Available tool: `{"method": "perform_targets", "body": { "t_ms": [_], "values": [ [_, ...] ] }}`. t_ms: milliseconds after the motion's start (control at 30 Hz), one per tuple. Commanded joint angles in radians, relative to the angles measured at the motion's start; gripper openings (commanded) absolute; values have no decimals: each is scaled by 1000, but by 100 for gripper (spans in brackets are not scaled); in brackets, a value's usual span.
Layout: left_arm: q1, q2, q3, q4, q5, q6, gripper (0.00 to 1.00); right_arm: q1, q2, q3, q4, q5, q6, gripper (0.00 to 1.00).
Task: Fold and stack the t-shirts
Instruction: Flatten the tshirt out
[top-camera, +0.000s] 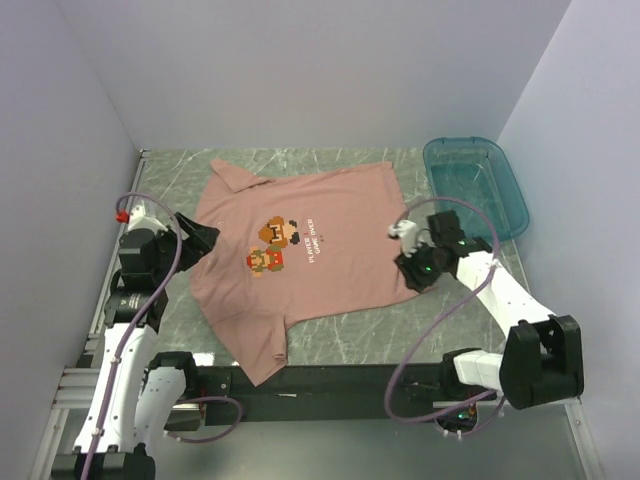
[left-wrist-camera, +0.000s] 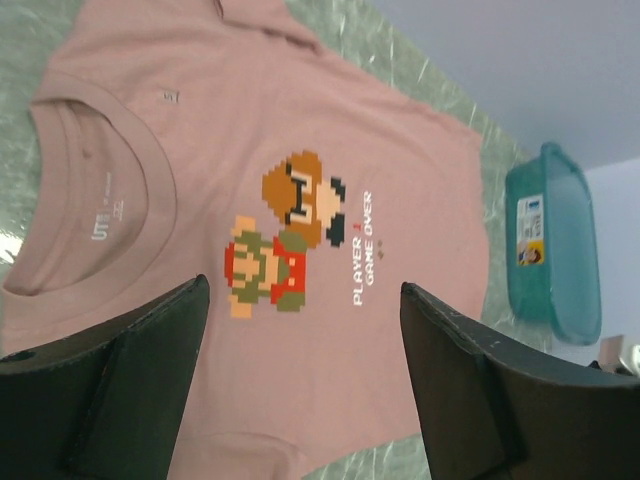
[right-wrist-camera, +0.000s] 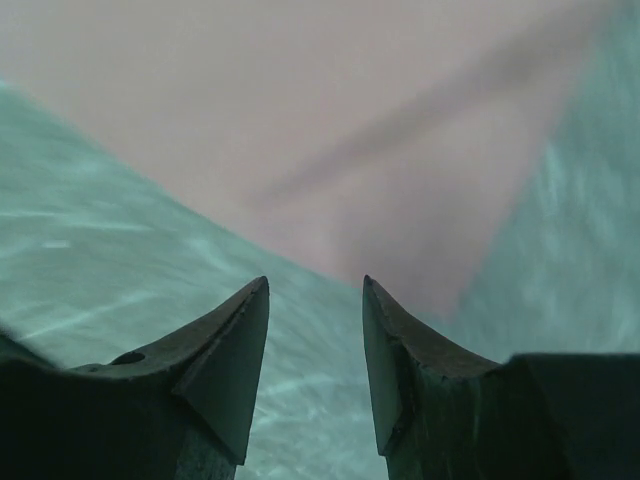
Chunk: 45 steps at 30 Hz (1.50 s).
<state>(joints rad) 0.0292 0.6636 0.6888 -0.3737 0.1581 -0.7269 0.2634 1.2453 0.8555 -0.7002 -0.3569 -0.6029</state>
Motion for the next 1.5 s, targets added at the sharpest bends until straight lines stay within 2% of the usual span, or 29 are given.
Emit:
{"method": "perform_targets", "body": {
  "t_ms": [0,67,200,333,633,833,967,1067,1333,1433,1467],
  "values": [
    [-2,25,-35,96,98,40,81,-153,-43,-111,128,142,64,49],
    [0,34,-52,104,115,46,81,-214,-29,-137,192,177,104,49],
    [0,36,-61,101,123,67,81,-253,37,-132,280,271,172,49],
    [0,24,-63,79,116,95,81,-288,169,-73,272,233,216,49],
    [0,8,-77,94,135,98,81,-299,253,-47,223,156,200,44],
    [-2,-1,-80,99,144,96,82,-299,263,-49,133,156,146,25],
    [-2,-5,-80,98,144,98,82,-314,235,-56,105,173,123,3],
    [-2,-5,-80,98,140,100,82,-340,188,-67,84,188,100,0],
    [-2,14,-78,99,143,90,82,-368,39,-151,25,246,11,0],
    [0,24,-74,99,141,92,82,-369,14,-147,-4,216,-6,15],
    [0,27,-71,99,138,92,82,-369,5,-132,-34,202,-17,31]
  ]
}}
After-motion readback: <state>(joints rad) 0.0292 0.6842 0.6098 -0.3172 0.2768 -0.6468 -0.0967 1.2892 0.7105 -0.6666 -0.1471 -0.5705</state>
